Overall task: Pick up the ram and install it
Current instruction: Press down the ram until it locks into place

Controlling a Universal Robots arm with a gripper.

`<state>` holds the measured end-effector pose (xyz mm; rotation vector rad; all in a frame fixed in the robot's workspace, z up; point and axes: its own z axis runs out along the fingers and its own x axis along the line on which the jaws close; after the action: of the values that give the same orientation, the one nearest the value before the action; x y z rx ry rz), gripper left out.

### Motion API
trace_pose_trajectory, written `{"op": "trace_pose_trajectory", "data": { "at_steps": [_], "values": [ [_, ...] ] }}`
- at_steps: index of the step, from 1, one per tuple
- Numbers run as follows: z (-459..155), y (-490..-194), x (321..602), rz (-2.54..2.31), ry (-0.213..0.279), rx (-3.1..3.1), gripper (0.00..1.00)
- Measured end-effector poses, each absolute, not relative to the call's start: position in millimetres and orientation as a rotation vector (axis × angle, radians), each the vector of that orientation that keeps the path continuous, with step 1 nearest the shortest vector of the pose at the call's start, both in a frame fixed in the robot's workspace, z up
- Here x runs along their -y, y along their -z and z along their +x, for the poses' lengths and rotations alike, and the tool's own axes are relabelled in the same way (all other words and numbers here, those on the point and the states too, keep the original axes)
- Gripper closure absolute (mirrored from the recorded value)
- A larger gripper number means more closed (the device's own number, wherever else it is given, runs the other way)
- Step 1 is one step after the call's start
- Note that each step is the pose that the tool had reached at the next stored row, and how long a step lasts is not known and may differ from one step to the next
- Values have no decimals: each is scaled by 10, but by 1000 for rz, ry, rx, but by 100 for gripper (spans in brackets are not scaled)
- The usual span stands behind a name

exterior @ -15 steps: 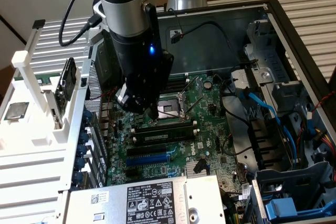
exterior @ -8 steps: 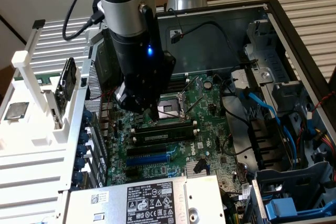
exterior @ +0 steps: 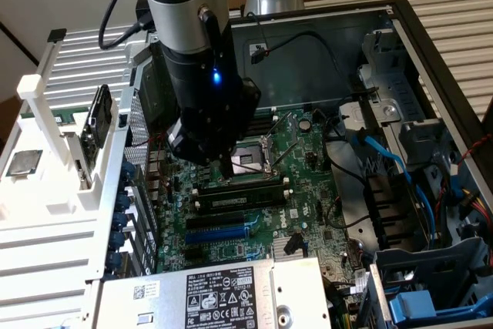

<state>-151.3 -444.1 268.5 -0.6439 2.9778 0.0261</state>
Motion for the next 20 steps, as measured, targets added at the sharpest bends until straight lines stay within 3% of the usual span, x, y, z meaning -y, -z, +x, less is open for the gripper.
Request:
{"op": "trace_pose_trajectory", "data": {
  "at_steps": [20],
  "values": [
    [-1513, -2685, 4441, -128, -3, -3042, 89]
  ]
}}
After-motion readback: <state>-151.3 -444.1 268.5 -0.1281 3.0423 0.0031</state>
